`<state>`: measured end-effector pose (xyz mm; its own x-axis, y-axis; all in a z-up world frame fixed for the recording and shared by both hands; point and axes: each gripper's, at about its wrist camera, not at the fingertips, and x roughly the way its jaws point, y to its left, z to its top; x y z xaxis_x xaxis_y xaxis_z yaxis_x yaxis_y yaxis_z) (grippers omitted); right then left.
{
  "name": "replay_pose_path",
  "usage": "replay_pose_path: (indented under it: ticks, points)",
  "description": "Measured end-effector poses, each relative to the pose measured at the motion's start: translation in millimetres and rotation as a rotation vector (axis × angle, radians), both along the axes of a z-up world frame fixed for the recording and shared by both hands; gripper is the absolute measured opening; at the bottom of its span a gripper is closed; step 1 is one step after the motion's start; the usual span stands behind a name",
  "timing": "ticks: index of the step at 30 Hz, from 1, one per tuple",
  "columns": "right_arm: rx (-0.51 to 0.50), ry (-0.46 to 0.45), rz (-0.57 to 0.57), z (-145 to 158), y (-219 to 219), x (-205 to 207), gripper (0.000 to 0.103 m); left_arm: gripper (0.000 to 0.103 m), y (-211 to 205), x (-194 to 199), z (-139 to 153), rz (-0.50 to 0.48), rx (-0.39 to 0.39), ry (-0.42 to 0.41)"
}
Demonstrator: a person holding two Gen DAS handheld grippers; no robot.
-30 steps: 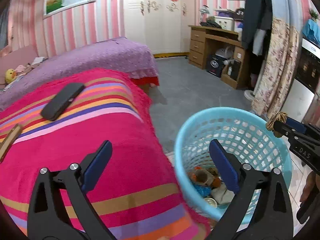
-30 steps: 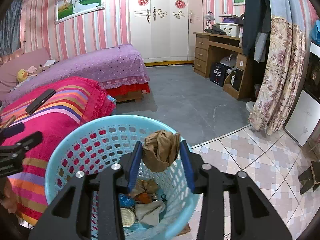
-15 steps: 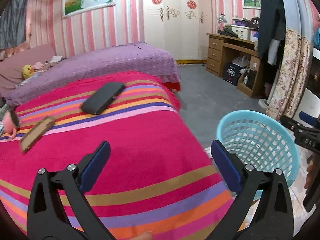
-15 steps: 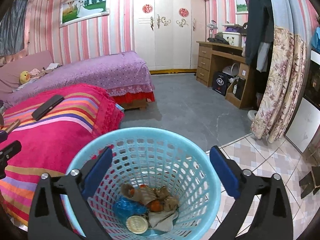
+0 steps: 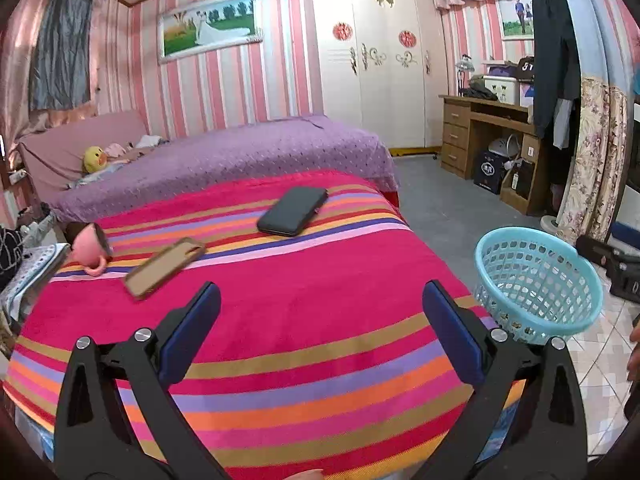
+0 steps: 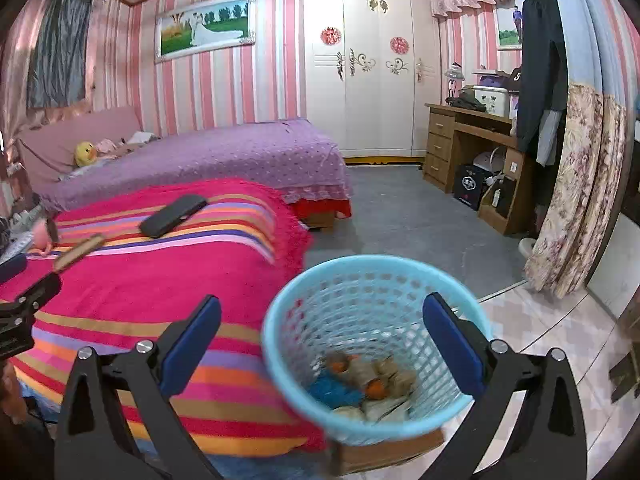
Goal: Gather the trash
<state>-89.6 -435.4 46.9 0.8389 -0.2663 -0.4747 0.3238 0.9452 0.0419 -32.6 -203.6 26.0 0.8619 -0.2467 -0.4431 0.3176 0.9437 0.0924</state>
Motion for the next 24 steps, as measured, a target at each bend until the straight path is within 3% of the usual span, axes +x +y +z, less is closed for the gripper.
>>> replay_pose_path:
  ticks: [11,24]
  points:
    - [-0.098,-0.041,0.066,-11,80,-5,0.098,0.098,37,-16,-6,0.043,-0.026,-0.005]
    - [-0.103,-0.079,0.085,-9,88,0,0.098,0.097,45,-3,-18,0.067,-0.006,-0.016]
